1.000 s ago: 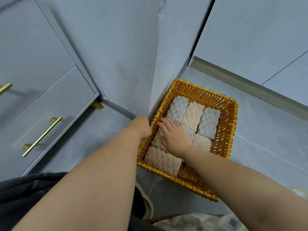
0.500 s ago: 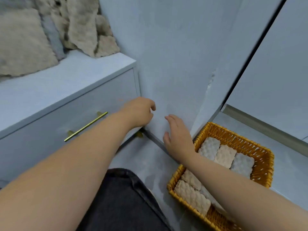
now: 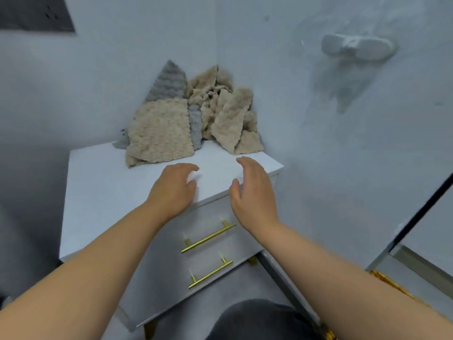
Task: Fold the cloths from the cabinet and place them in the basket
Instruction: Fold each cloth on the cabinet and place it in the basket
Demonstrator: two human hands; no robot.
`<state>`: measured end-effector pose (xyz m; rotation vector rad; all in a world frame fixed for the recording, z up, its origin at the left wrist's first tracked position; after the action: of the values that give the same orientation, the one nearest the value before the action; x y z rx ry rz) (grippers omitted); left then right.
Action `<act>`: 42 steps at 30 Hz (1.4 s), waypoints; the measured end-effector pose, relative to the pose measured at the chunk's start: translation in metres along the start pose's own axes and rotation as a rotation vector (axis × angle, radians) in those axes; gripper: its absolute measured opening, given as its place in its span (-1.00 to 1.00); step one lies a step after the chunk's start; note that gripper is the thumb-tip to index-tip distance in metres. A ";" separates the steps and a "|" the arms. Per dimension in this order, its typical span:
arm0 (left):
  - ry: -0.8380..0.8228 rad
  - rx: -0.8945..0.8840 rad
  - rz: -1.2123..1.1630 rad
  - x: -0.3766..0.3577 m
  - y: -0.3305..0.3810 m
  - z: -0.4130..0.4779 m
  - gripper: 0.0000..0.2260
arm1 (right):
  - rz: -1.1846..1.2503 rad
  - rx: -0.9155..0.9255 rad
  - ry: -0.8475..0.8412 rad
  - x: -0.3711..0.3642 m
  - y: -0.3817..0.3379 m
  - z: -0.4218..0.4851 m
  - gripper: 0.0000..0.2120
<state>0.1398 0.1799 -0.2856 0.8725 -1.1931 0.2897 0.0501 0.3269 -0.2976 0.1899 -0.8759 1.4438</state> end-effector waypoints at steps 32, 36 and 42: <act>0.515 0.090 -0.449 0.088 -0.037 0.074 -0.91 | 0.331 -0.361 -0.344 -0.056 -0.025 0.092 -0.41; 0.402 0.108 -0.760 0.111 -0.020 0.067 -0.76 | 0.430 -0.198 -0.134 -0.036 -0.044 0.101 -0.32; 0.235 0.040 -0.894 0.124 0.001 0.053 -0.76 | 0.404 -0.065 0.037 -0.024 -0.051 0.107 -0.86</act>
<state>0.1498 0.1126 -0.1690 1.2771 -0.4969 -0.3076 0.0557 0.2351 -0.2194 -0.0678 -0.9662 1.7825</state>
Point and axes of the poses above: each hand's wrist, its own z-axis towards the middle knuckle, its own x-axis out of the back of the hand, y = z × x, the point moved 3 cm from there along z, towards the middle knuckle, and after that the axes turned 15 degrees about x, right-handed, at the moved point
